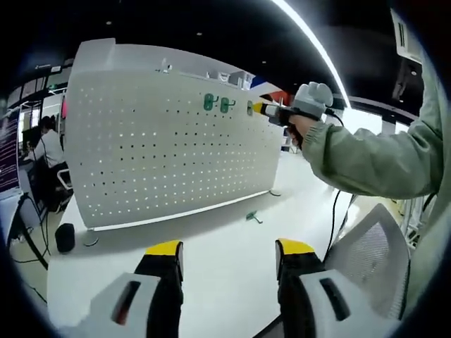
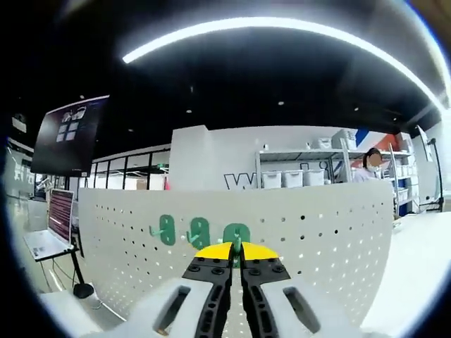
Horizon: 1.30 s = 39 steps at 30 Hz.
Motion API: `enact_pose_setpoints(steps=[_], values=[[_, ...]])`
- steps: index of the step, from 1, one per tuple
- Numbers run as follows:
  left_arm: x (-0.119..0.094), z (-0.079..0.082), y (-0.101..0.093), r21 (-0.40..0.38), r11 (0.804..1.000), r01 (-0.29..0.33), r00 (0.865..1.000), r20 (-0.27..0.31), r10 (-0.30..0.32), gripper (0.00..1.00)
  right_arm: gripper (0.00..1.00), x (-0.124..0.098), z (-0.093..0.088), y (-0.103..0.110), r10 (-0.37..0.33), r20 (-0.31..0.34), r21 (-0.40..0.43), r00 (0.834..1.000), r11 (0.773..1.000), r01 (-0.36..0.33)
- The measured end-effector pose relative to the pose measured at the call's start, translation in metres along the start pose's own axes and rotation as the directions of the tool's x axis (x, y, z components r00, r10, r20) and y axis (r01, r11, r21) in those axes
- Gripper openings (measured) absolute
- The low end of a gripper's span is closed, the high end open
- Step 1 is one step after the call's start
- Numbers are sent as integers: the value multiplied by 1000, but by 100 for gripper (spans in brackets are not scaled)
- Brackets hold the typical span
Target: Insert the hook assembly into the mounting plate slot until the hook locks in place.
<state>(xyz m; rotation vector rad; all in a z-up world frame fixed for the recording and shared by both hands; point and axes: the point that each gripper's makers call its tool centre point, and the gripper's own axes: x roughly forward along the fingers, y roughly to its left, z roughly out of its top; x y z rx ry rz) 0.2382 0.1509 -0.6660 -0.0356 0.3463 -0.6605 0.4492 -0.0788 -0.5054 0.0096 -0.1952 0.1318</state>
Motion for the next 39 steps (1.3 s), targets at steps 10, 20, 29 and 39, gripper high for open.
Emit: enact_pose_setpoints(steps=[10, 20, 29, 39], values=[[4, 3, 4, 2, 1000, -2, 1000, -4, 2, 54, 1, 11, -2, 0, 1, 20, -52, 1000, 999, 0], [7, 1, 4, 0, 1000, -7, 1000, -15, 7, 53, 1, 26, -1, -1, 1, 44, -66, 999, 998, 2], [9, 1, 7, 2, 1000, -12, 1000, -25, 12, 53, 1, 31, -2, -2, 0, 54, -59, 999, 998, 3], [14, 2, 6, 4, 1000, -8, 999, -31, 8, 53, 1, 36, -1, -4, -1, 64, -47, 998, 999, 4]])
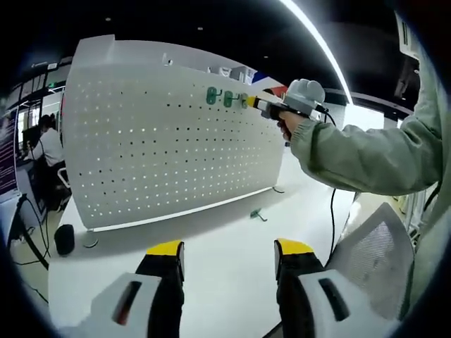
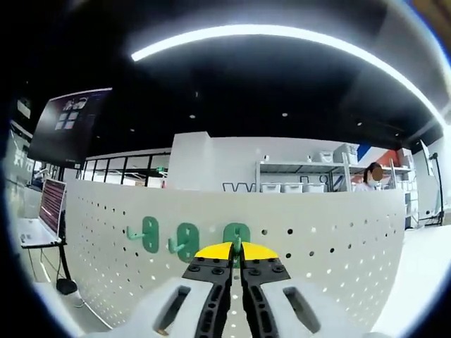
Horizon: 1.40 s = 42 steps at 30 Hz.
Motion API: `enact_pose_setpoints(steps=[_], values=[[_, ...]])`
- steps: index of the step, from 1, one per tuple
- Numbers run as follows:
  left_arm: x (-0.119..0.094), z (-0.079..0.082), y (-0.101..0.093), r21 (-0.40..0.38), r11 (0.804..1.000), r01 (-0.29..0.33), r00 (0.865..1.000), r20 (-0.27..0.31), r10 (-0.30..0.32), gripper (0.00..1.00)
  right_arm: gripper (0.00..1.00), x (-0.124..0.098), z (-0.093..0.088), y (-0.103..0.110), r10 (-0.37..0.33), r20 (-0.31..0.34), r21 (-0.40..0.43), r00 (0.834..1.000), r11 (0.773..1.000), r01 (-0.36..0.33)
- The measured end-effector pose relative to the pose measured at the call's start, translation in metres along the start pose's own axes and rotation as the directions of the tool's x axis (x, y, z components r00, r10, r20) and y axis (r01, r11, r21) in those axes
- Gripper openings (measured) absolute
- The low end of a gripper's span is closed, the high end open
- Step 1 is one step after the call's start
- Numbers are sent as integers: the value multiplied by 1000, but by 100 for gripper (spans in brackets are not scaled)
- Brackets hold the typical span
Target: Insert the hook assembly into the mounting plate slot until the hook locks in place.
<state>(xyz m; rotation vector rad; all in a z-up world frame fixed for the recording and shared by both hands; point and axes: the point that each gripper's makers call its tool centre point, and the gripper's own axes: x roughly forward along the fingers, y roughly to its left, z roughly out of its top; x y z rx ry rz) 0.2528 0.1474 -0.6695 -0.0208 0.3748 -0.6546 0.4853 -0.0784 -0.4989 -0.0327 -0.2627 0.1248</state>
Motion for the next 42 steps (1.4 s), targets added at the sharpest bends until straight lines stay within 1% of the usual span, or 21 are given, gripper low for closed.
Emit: enact_pose_setpoints(steps=[11, 15, 19, 29, 33, 34, 38, 41, 42], values=[[1, 0, 2, 0, 1000, -5, 1000, 0, 5, 53, 1, 4, -1, 0, 1, -2, 3, 1000, 1000, -1], [0, 0, 3, -1, 1000, -9, 1000, 1, 9, 53, 1, 5, -1, 0, 1, 0, -17, 1000, 1000, -1], [-1, -1, 4, -4, 1000, -13, 1000, -1, 13, 53, 1, 5, -7, 2, 1, -9, -46, 1000, 999, -1], [-1, -3, 4, -9, 1000, -16, 1000, -4, 16, 52, 2, 6, -8, 1, 4, -5, -37, 1000, 999, -4], [-1, -2, 4, -11, 1000, -16, 1000, -1, 16, 52, 2, 6, -9, 2, 10, -18, -64, 1000, 998, -11], [-1, -2, 3, -11, 1000, -16, 1000, 0, 16, 52, 2, 6, -13, 2, 12, -43, -76, 999, 997, -15], [-1, -2, 3, -12, 1000, -16, 1000, 3, 16, 52, 4, 4, -13, 2, 8, -43, -78, 999, 997, -11], [-2, -2, 3, -15, 1000, -16, 1000, 4, 16, 52, 9, 3, -15, 3, 6, -60, -84, 998, 996, -11], [-2, -2, 3, -16, 1000, -16, 1000, 4, 16, 52, 9, 3, -14, 4, 7, -59, -85, 998, 996, -12]])
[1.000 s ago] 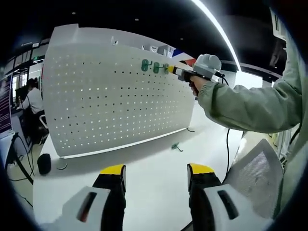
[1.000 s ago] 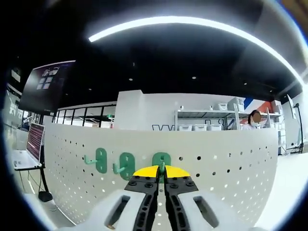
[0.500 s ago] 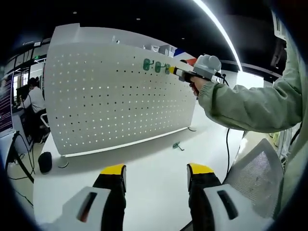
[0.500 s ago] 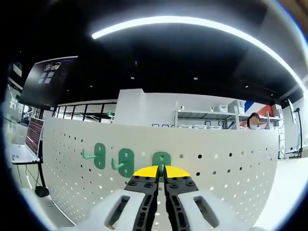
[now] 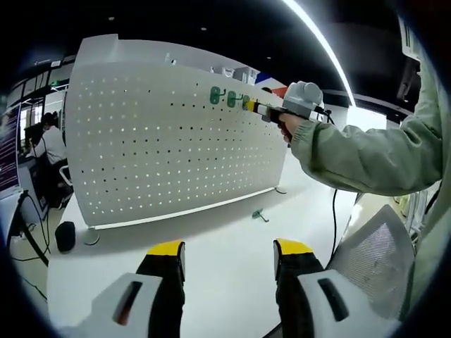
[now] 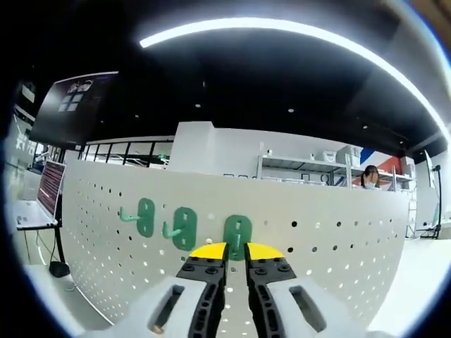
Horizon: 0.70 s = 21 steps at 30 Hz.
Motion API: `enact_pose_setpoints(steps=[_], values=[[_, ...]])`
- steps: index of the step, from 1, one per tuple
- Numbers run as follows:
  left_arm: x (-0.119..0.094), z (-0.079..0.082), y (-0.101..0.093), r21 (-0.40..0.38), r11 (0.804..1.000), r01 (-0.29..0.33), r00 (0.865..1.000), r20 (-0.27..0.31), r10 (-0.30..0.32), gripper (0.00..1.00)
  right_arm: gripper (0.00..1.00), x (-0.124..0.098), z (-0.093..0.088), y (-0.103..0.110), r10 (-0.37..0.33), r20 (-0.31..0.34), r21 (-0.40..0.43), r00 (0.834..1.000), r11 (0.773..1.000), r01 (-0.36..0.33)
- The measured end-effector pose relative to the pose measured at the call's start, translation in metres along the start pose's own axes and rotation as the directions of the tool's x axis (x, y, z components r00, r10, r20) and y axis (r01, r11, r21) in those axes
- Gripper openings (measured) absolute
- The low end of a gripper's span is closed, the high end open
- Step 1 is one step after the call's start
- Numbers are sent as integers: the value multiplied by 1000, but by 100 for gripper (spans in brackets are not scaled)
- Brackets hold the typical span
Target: Insert the hook assembly into the mounting plate slot until the hook locks in place.
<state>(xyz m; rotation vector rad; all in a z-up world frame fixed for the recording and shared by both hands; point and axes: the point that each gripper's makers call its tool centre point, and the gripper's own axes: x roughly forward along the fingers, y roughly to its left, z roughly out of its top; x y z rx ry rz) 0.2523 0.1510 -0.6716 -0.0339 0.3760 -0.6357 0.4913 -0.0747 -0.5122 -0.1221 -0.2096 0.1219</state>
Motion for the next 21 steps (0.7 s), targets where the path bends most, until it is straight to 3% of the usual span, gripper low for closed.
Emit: enact_pose_setpoints(steps=[7, 21], values=[[-4, 0, -2, 0, 1000, -2, 1000, 6, 2, 52, 16, -8, 1, -1, -9, -19, 2, 1000, 1000, 9], [-6, 7, -12, 14, 1000, 10, 1000, 26, -11, 52, 23, -34, 24, 4, 18, -7, 21, 1000, 1000, -18]])
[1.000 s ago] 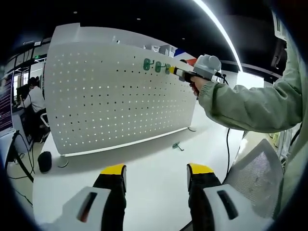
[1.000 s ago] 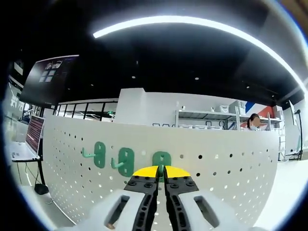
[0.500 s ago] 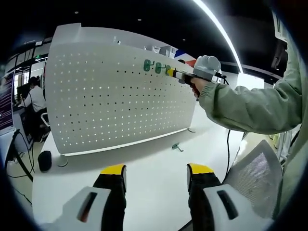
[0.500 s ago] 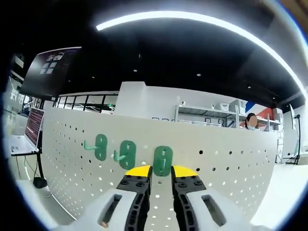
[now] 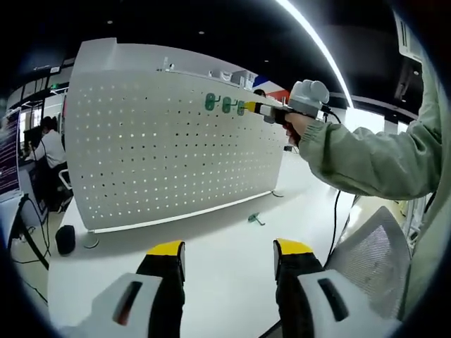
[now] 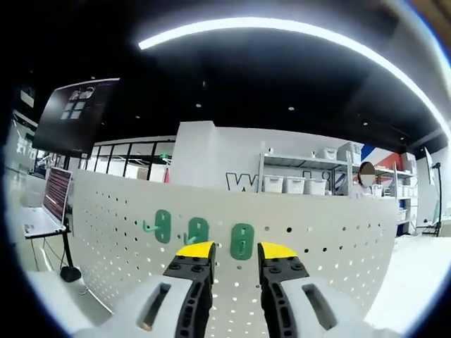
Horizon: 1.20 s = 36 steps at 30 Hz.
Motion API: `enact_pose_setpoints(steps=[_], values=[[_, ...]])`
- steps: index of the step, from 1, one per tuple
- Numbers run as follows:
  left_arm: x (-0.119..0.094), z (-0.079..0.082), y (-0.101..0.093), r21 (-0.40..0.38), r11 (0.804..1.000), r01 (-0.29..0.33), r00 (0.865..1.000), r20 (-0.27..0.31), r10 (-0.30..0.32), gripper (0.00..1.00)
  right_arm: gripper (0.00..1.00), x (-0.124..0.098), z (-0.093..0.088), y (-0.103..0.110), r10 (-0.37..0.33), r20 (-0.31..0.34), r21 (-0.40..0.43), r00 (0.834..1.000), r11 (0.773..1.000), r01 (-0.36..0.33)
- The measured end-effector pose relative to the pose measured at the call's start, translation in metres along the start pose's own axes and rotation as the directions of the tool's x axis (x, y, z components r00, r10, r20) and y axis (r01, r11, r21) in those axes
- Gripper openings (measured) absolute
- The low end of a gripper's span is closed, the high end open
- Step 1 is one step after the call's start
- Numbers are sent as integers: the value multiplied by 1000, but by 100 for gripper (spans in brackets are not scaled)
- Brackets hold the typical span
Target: Insert the hook assembly into the mounting plate slot until the hook locks in place.
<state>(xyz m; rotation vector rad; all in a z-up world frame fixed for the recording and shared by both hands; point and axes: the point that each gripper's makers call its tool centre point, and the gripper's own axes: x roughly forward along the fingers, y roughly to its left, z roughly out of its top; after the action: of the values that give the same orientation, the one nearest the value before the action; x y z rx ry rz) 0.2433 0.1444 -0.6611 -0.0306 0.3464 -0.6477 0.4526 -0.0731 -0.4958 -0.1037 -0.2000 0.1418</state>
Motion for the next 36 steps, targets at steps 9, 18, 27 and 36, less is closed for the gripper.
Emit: enact_pose_setpoints(steps=[9, 18, 27, 36], values=[[-7, 1, -9, 5, 1000, -1, 1000, 13, 1, 52, 27, -12, 2, 1, 17, -24, -5, 1000, 1000, -17], [-15, 2, -15, 3, 1000, -14, 1000, 25, 14, 52, 34, -30, -7, 8, 57, -86, -5, 995, 998, -58], [-16, 3, -26, 6, 1000, -6, 999, 31, 5, 51, 44, -60, -36, 35, 178, -216, 120, 960, 981, -155], [-15, 3, -32, 9, 1000, -2, 999, 33, 2, 51, 45, -88, -53, 41, 200, -284, 72, 938, 980, -187]])
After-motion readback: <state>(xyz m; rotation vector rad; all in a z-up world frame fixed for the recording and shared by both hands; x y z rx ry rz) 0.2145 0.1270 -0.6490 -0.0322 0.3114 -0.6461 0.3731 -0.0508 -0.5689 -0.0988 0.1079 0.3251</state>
